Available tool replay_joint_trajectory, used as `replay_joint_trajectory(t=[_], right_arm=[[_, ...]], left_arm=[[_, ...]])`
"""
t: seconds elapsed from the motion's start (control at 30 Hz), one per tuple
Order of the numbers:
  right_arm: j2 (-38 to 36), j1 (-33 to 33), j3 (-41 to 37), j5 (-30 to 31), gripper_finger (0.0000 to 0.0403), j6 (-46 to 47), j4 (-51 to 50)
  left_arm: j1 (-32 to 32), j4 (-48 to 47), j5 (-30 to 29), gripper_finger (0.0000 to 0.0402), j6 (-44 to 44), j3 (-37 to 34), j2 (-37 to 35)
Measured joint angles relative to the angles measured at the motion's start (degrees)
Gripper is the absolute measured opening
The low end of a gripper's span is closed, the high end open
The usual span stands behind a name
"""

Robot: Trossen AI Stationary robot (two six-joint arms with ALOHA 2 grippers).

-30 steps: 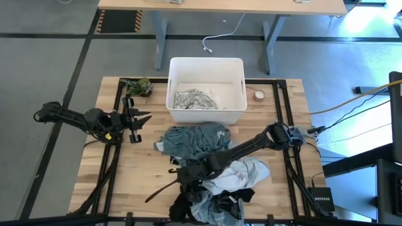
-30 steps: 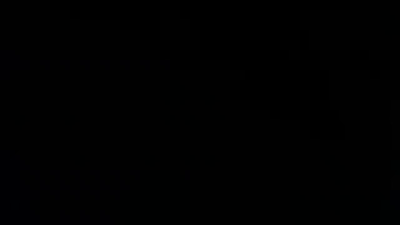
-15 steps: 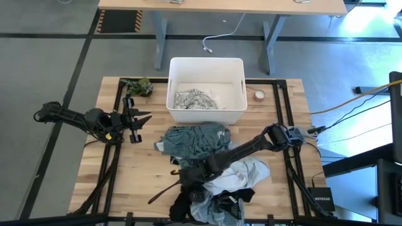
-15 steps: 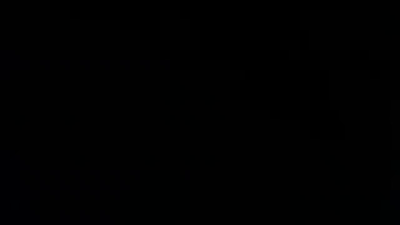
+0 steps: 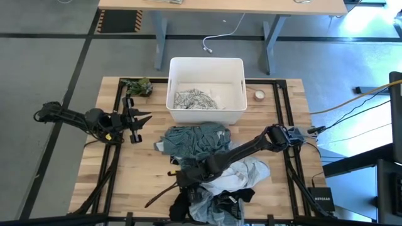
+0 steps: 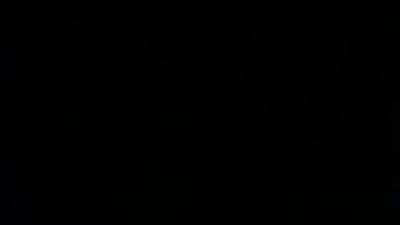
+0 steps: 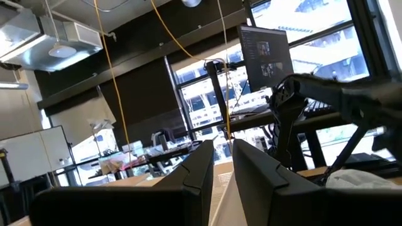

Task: Sort clothes
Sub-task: Put the black boxer into the white laundry bin

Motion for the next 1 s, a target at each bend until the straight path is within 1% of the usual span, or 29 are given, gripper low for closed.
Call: replay_joint_trajectory(t=[0.07, 0.13, 0.27, 0.4, 0.47, 0.57, 0.7, 0.87, 1.0], right_arm=[[-0.2, 0.3, 2.9, 2.0, 0.0009, -2.1, -0.9], [-0.2, 0.7, 6.1, 5.0, 0.0010, -3.9, -2.3], [-0.2, 1.1, 14.7, 13.1, 0.0022, -6.3, -7.7], [-0.3, 0.9, 22.5, 20.4, 0.0015, -8.7, -13.0], [-2.8, 0.8, 21.0, 24.4, 0.0012, -10.5, -11.8], [-5.6, 0.0, 20.7, 30.6, 0.0014, -11.2, -12.7], [-8.2, -1.2, 20.8, 40.9, 0.0020, -13.2, -12.8], [-11.4, -3.4, 20.7, 53.1, 0.0015, -15.7, -12.6], [-14.4, -5.9, 20.7, 59.2, 0.0016, -18.1, -12.3]], left_arm=[[0.0, 0.0, 0.0, 0.0056, 0.0, 0.0, 0.0], [0.0, -0.2, 0.0, 0.0056, 0.0, 0.0, 0.0], [0.0, -0.2, 0.0, 0.0056, -0.1, 0.0, 0.0], [0.0, 0.0, 0.0, 0.0056, -0.1, 0.0, 0.0], [0.0, 0.0, 0.0, 0.0056, 0.0, 0.0, 0.0], [0.0, 0.1, 0.0, 0.0056, 0.0, 0.0, 0.0], [0.0, 0.0, 0.0, 0.0056, -0.2, 0.0, 0.0], [0.0, -0.1, 0.0, 0.0056, -0.2, 0.0, 0.0], [0.0, 0.1, 0.0, 0.0056, 0.5, 0.0, 0.0]])
